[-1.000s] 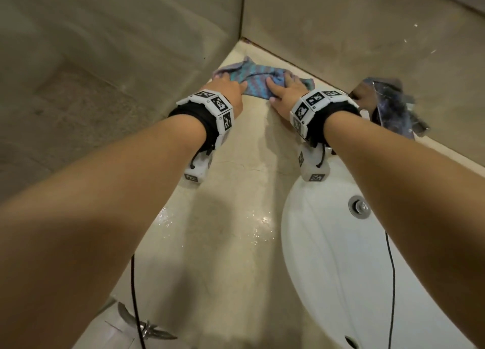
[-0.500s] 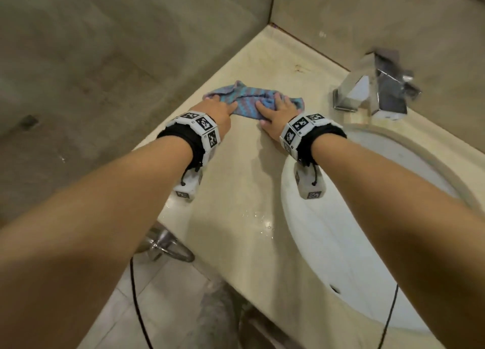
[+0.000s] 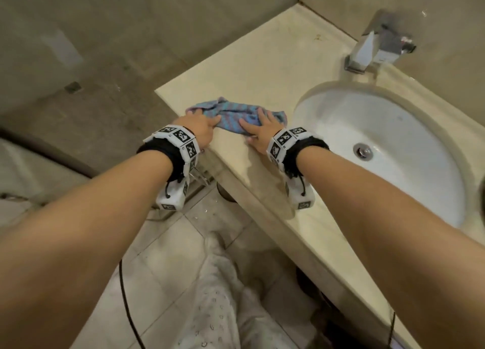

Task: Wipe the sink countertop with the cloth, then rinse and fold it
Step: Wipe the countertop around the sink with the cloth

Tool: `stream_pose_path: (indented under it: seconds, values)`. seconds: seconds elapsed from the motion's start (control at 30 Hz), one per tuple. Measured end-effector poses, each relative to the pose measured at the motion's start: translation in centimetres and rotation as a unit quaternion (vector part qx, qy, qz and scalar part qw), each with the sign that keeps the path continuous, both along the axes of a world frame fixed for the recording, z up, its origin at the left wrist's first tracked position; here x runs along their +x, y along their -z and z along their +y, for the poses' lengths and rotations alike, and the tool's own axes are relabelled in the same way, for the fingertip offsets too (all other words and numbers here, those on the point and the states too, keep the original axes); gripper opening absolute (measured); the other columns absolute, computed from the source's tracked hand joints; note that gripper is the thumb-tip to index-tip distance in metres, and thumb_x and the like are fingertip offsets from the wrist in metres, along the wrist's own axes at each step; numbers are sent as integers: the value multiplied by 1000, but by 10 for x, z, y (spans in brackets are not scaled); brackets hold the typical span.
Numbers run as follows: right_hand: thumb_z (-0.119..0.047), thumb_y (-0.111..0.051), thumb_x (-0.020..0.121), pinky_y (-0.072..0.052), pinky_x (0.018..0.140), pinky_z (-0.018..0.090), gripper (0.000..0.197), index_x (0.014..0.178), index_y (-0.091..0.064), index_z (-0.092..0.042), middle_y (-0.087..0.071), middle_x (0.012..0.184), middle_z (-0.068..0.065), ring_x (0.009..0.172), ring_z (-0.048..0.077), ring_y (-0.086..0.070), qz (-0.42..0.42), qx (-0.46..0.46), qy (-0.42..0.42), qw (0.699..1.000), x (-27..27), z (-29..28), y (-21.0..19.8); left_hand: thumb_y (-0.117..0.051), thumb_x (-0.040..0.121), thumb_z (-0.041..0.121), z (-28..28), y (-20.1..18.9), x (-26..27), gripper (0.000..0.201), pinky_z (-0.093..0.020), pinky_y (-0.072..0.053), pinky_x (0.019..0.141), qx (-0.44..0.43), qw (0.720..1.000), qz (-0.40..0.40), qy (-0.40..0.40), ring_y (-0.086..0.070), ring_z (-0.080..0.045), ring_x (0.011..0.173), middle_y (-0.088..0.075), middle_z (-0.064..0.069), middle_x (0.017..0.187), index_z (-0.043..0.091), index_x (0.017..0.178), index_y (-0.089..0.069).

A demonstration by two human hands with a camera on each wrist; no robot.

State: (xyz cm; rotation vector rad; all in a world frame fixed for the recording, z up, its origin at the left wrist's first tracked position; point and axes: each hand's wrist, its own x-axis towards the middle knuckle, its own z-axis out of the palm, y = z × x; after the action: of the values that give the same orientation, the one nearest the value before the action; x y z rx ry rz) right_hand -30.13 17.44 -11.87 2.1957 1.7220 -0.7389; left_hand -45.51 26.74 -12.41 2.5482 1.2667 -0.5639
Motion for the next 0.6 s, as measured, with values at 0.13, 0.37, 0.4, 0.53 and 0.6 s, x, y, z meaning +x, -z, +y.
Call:
stream_pose_path:
  seconds: [0.13, 0.37, 0.4, 0.53, 0.6]
  values:
    - [-40, -31, 100, -4, 120, 51, 56, 150, -8, -35, 11, 160, 11, 148, 31, 9, -3, -5, 10, 1000, -14, -35, 1, -28, 100, 24, -33, -2, -9, 44, -48, -36, 104, 2, 1000, 0, 20, -28, -39, 138, -24, -20, 150, 27, 143, -33]
    - [-36, -33, 100, -4, 121, 47, 56, 151, -10, -31, 10, 160, 12, 148, 32, 8, 7, -4, 78, 997, -20, -101, 1, -25, 100, 24, -80, -11, 0, 44, -46, -32, 109, -14, 993, 24, 113, -24, -39, 140, -20, -23, 152, 24, 144, -31]
    - [-36, -33, 100, -4, 121, 47, 56, 151, -10, -30, 10, 160, 12, 148, 31, 8, 12, -7, 87, 996, -21, -112, 0, -25, 100, 25, -89, -13, 2, 44, -45, -31, 109, -19, 991, 30, 127, -24, -39, 140, -19, -22, 153, 24, 144, -30]
    - [-34, -31, 101, -4, 121, 47, 53, 151, -14, -27, 6, 160, 12, 149, 30, 5, 7, 6, 116, 993, -18, -173, -3, -24, 100, 24, -127, -14, 17, 44, -43, -31, 109, -24, 977, 38, 208, -29, -39, 137, -22, -25, 151, 24, 144, -32]
    - [-32, -31, 101, -5, 121, 48, 52, 151, -16, -26, 5, 160, 12, 149, 29, 4, 12, 12, 146, 989, -14, -210, -4, -24, 101, 25, -151, -14, 31, 43, -43, -32, 109, -25, 967, 37, 250, -29, -38, 138, -22, -25, 151, 25, 144, -32]
